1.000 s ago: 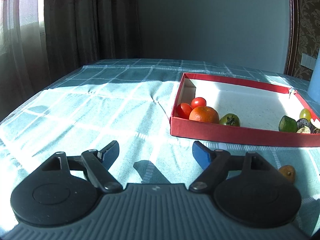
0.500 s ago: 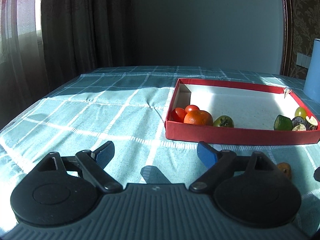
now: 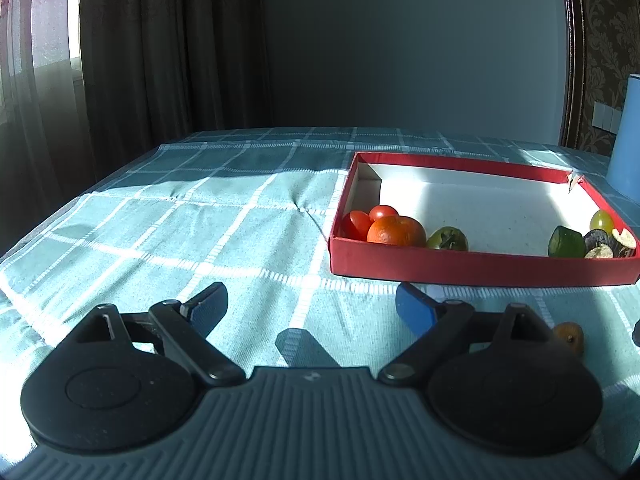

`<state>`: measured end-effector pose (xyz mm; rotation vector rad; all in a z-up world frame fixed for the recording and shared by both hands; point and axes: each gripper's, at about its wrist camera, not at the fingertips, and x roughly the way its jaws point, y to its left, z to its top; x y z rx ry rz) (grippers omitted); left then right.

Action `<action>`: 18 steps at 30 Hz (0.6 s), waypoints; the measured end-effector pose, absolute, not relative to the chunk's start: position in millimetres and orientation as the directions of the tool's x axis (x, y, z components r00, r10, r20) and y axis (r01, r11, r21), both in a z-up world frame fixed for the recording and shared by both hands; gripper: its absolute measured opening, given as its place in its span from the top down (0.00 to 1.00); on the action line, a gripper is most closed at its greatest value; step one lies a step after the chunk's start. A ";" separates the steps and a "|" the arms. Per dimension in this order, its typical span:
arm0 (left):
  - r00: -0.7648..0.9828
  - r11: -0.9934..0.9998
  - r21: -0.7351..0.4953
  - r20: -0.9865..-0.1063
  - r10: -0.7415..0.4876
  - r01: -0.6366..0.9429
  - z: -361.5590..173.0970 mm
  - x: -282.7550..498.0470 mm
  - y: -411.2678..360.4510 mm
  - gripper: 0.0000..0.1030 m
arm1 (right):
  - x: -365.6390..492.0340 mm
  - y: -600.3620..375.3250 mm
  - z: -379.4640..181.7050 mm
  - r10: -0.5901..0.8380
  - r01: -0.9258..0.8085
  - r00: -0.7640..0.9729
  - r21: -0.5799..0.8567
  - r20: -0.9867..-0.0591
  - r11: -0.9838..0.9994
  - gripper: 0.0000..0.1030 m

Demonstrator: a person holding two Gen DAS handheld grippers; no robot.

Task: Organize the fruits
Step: 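Reach the right tool to the round brown fruit and close on it, then carry the brown fruit into the red box and open the right tool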

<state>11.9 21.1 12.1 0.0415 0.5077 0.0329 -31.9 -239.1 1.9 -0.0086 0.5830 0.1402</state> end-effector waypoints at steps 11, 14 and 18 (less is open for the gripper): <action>0.868 0.999 0.049 -0.495 0.043 -0.022 10.4 12.3 21.0 0.11 | -16.0 -239.9 54.5 0.134 -0.144 0.892 0.011 -0.432 0.990 0.76; 0.867 0.999 0.048 -0.496 0.041 -0.020 10.5 12.5 21.6 0.11 | -0.9 -243.9 61.9 0.131 -0.135 0.897 0.021 -0.421 0.991 0.76; 0.865 0.999 0.047 -0.500 0.040 -0.019 10.4 13.1 21.8 0.10 | 24.3 -249.8 57.6 0.123 -0.117 0.886 0.041 -0.446 0.992 0.76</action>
